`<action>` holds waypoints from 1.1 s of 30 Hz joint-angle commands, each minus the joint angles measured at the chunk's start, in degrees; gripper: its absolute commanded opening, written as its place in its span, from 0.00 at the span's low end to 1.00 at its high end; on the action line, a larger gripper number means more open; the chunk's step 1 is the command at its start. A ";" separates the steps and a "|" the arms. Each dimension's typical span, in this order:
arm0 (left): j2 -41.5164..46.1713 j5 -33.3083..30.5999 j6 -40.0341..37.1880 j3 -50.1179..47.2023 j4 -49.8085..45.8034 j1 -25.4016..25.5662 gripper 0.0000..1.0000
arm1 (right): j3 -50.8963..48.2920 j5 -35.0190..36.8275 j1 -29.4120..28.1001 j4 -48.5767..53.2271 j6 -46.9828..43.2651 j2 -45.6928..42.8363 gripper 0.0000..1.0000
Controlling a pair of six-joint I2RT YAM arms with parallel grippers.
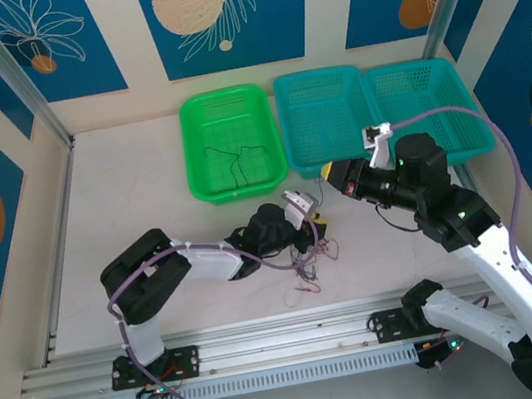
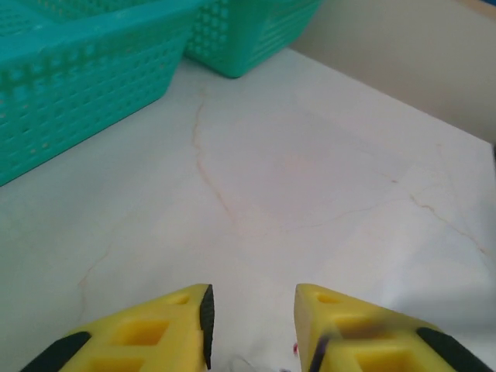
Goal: Untangle the cables
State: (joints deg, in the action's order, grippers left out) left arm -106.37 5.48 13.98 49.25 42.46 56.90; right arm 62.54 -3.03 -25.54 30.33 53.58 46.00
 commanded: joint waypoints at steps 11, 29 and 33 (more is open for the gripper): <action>-2.17 -9.43 10.82 -12.15 9.68 0.49 0.41 | 20.24 -7.44 16.17 -2.03 5.69 6.85 0.00; 23.89 -5.14 -8.30 -5.51 -9.36 -0.54 0.99 | 14.38 -14.94 8.83 -4.71 3.63 11.99 0.00; 17.50 -6.00 -6.18 -0.89 -8.64 -2.40 0.99 | 17.29 -14.09 5.67 -4.32 3.17 12.19 0.00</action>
State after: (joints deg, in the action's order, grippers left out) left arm -84.90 -1.02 8.34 45.08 35.66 55.92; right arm 76.58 -16.75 -18.20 26.41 58.28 58.43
